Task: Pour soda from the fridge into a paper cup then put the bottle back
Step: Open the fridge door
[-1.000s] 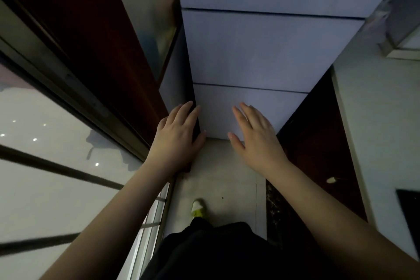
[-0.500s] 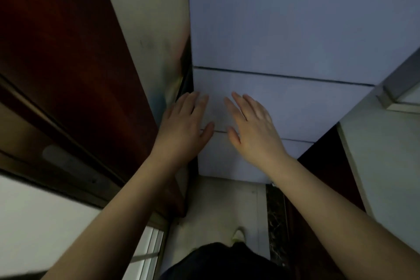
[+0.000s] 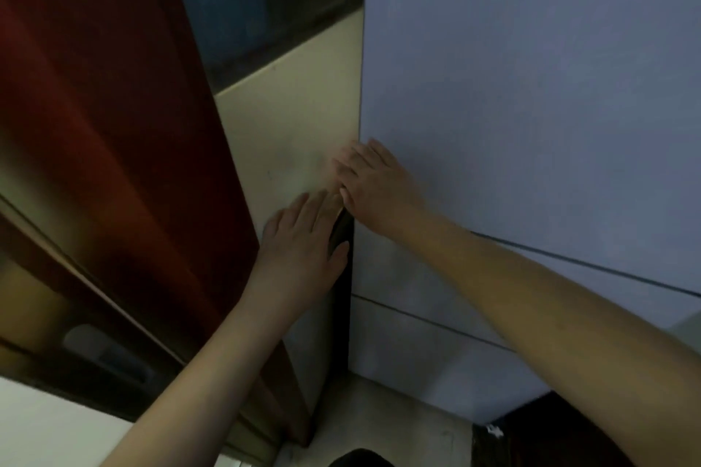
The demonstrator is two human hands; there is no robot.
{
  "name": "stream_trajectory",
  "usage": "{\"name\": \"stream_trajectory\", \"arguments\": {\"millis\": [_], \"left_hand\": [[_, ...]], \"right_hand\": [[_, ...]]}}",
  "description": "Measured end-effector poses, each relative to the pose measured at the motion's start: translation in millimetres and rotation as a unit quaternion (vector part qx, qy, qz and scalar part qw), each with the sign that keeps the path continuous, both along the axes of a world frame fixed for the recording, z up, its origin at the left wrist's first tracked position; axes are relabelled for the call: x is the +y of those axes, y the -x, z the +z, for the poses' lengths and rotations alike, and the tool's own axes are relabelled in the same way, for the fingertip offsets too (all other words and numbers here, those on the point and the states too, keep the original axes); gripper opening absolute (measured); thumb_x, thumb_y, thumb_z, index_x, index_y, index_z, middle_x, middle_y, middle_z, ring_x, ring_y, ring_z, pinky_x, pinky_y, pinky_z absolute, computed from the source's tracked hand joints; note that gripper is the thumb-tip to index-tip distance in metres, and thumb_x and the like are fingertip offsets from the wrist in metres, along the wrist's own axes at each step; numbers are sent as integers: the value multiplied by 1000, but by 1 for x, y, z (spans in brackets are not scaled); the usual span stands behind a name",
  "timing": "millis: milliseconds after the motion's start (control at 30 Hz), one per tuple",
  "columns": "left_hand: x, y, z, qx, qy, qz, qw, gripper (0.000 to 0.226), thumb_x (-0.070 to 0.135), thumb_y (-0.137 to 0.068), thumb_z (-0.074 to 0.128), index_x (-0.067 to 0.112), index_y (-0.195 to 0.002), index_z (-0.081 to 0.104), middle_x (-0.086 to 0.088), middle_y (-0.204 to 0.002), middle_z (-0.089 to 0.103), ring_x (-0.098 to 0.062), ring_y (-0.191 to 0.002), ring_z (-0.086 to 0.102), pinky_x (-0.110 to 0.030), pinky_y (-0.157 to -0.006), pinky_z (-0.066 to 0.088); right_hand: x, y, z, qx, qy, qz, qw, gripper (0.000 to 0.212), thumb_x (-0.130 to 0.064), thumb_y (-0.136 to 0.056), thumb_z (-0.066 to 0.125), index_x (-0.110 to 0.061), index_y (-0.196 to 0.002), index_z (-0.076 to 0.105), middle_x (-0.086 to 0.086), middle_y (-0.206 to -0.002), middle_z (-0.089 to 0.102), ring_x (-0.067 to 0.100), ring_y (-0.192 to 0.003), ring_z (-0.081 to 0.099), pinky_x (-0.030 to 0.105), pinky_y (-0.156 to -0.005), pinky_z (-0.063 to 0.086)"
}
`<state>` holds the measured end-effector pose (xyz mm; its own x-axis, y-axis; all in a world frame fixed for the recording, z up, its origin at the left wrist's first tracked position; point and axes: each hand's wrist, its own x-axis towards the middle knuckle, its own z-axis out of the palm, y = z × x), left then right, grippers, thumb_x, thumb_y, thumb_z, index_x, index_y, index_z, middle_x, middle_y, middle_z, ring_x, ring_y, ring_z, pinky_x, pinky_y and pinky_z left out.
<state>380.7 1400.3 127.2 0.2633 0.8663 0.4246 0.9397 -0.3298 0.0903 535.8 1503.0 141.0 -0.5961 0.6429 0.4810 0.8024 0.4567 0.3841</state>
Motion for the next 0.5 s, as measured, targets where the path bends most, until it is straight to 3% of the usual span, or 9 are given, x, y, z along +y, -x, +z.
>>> {"name": "stream_trajectory", "arguments": {"millis": [133,233,333,433,500], "left_hand": [[6,1,8,18,-11,5,1000,62,42,-86,47,9,-138,52,-16,-138,55,-38,-126,52,-48,-98,43],[5,2,14,26,-4,2,1000,64,44,-86,43,9,-139,52,-14,-138,55,-35,-127,52,-47,-99,43],[0,4,12,28,10,-4,1000,65,45,-85,42,9,-138,52,-15,-138,56,-34,-127,53,-46,-99,44],[-12,6,5,40,35,-15,998,66,47,-86,39,9,-139,51,-15,-139,55,-33,-128,52,-45,-100,44],[-22,6,5,49,41,-25,998,66,48,-87,37,10,-140,50,-13,-141,53,-31,-130,50,-45,-101,43]], "right_hand": [[33,12,1,-171,55,-108,978,49,-21,-86,35,-4,-123,62,16,-137,53,32,-138,35,47,-118,-2],[49,18,-2,-261,85,-188,943,45,-19,-99,25,-8,-138,46,15,-153,27,35,-146,-1,53,-118,-3],[46,25,-2,-267,92,-227,932,41,-21,-100,31,-9,-135,50,16,-148,33,39,-145,-2,51,-118,-1],[43,29,0,-223,65,-229,945,39,-21,-101,33,-11,-131,54,13,-147,36,35,-146,2,46,-117,-10],[42,31,3,-268,73,-234,932,36,-22,-100,36,-13,-128,58,11,-147,39,33,-146,4,45,-117,-9]]}}
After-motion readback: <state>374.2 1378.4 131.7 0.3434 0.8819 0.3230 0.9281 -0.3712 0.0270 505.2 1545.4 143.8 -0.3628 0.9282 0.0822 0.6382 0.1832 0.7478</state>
